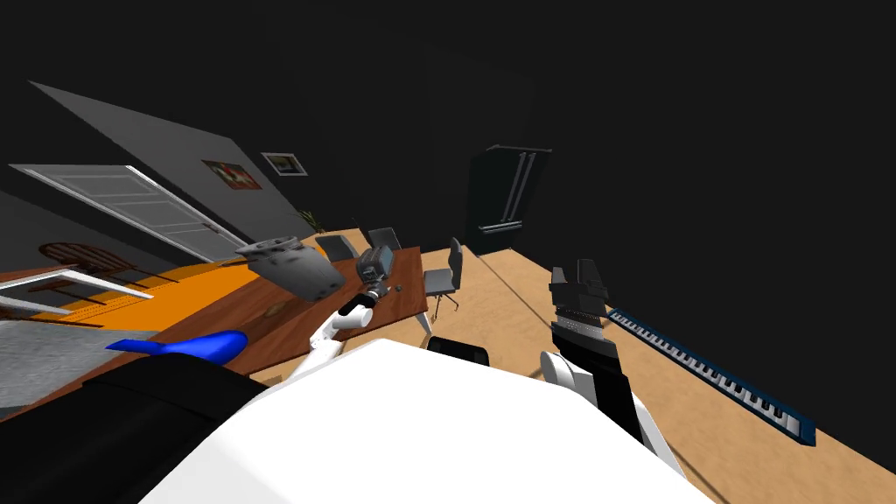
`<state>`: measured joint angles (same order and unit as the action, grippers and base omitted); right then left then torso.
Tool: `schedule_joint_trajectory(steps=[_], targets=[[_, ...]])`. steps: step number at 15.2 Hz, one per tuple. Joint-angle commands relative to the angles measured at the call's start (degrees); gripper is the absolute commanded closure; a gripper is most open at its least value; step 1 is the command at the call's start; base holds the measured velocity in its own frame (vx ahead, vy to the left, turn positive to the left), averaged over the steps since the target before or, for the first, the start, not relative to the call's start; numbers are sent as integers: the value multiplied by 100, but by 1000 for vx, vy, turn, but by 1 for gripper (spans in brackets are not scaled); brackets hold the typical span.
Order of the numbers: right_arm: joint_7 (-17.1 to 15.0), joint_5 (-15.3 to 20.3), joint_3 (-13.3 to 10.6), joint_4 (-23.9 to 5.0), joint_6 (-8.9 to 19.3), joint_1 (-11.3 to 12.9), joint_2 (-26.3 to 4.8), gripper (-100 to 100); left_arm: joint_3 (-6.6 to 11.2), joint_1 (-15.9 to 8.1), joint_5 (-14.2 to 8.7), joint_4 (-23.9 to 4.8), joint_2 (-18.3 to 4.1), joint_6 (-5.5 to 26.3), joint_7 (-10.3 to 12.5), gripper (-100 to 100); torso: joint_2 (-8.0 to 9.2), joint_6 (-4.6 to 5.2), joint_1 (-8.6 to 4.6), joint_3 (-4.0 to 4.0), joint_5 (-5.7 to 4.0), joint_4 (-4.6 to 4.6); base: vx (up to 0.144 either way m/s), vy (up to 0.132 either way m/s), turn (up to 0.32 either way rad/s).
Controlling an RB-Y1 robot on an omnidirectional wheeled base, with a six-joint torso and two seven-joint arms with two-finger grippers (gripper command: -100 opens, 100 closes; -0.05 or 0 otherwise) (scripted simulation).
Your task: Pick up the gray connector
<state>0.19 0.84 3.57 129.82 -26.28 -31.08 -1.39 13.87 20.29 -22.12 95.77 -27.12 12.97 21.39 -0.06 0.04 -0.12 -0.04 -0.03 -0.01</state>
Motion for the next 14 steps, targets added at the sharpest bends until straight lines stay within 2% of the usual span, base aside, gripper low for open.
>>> schedule_joint_trajectory(steps=[1,2,3,4,5,6,7,8,9,11,12,13,14], targets=[[0,0,0,0,0,0,0,0,100,-62,-102,-187,-60,286,127,-100,0,0,0,0,0,0,26,-28,-176],[0,0,0,0,0,0,0,0,100,-62,-102,-187,-60,297,127,-100,-1,-2,1,-1,0,0,16,-16,-50],[0,0,1,0,0,-1,0,0,207,-122,-225,-427,-119,486,258,-100,1,-5,3,0,0,0,19,-20,-134],[0,0,0,0,0,0,0,0,207,-122,-225,-427,-119,537,258,-100,0,-1,4,0,1,0,21,-20,-163],[0,0,0,0,0,0,0,0,313,-180,-347,-657,-173,715,388,-100,0,-2,4,0,0,0,22,-23,-211],[0,0,0,0,0,0,0,0,313,-180,-347,-664,-173,774,388,-100,0,0,3,0,1,0,24,-19,-157],[0,0,0,0,0,-1,0,0,417,-237,-467,-862,-223,942,515,-100,0,-4,3,0,1,-1,31,-25,-173],[0,0,0,0,0,0,0,0,417,-237,-467,-897,-223,1007,515,-100,-2,-1,3,-1,0,0,31,-19,-140],[0,0,1,0,0,-1,0,0,519,-293,-586,-1115,-268,1151,638,-100,-3,-3,3,-2,1,-1,35,-15,-204],[0,0,1,0,0,-1,0,0,519,-293,-586,-1124,-268,1236,638,-100,-3,-3,5,-2,1,-1,28,-7,-96],[0,0,1,0,0,-1,0,0,618,-348,-701,-1268,-310,1459,759,-100,-1,-5,7,-1,1,-1,23,-9,-114],[0,0,1,0,0,-1,0,0,618,-348,-701,-1346,-310,1459,759,-100,-2,-2,8,-1,1,0,24,-8,-153],[0,0,1,0,0,-1,0,0,714,-400,-814,-1540,-348,1660,875,-100,-1,-3,8,-1,1,0,32,-4,-208]])
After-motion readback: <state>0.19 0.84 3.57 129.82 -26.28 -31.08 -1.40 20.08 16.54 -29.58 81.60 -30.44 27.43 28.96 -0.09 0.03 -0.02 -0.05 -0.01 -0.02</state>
